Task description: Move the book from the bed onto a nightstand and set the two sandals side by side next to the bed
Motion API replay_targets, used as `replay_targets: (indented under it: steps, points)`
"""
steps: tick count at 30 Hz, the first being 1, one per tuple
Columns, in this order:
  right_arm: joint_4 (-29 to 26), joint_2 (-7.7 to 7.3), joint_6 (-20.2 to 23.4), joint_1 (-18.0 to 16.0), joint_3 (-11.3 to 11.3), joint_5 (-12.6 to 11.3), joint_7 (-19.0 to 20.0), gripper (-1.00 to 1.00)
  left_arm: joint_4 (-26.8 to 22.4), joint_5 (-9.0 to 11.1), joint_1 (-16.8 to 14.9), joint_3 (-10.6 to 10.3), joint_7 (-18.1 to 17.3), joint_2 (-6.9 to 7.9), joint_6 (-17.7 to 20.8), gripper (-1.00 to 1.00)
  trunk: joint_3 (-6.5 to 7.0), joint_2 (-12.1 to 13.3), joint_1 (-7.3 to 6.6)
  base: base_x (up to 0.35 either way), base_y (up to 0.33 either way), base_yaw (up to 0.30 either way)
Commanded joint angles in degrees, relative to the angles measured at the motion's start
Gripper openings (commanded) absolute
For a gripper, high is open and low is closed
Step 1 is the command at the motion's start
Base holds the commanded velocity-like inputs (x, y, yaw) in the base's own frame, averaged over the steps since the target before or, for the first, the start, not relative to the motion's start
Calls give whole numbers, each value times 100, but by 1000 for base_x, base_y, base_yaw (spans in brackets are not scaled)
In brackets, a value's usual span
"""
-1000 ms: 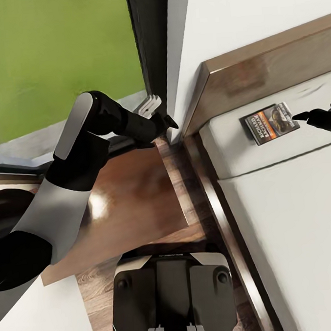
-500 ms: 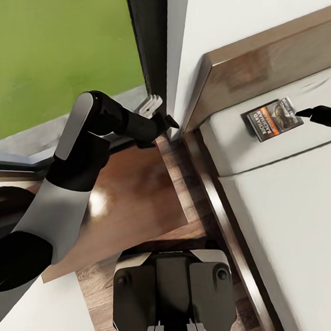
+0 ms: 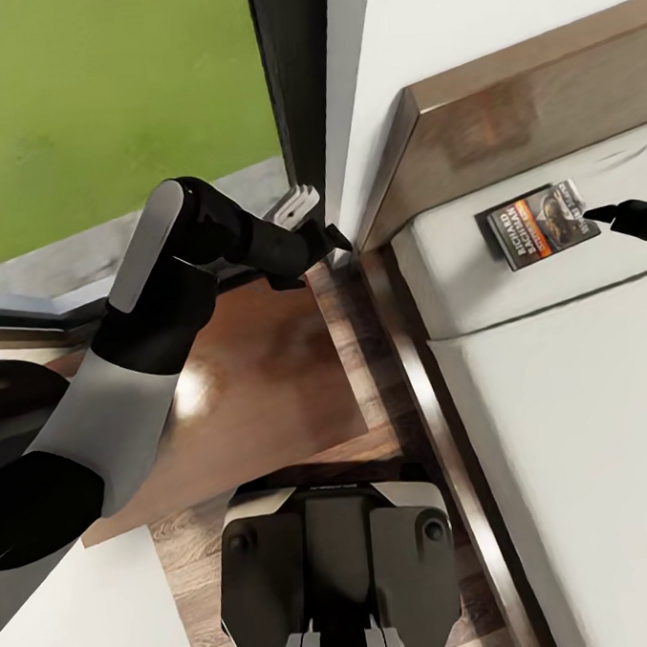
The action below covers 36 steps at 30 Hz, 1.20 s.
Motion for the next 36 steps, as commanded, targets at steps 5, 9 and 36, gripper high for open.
replay_targets:
  steps: [5,9,36]
  points:
    - [-49,-9,-8,-10,-21,-87,36,100,-3,19,0,-11,41,1,48,100,-49,-4,1,0,0,0]
    - [-131,-11,-21,-10,-18,-201,40,100,-4,18,3,-18,41,2,48,100,-78,-4,1,0,0,0]
    - [-464,-9,43,-72,10,-519,238,100,-5,19,12,-37,41,15,51,100,-121,-4,1,0,0,0]
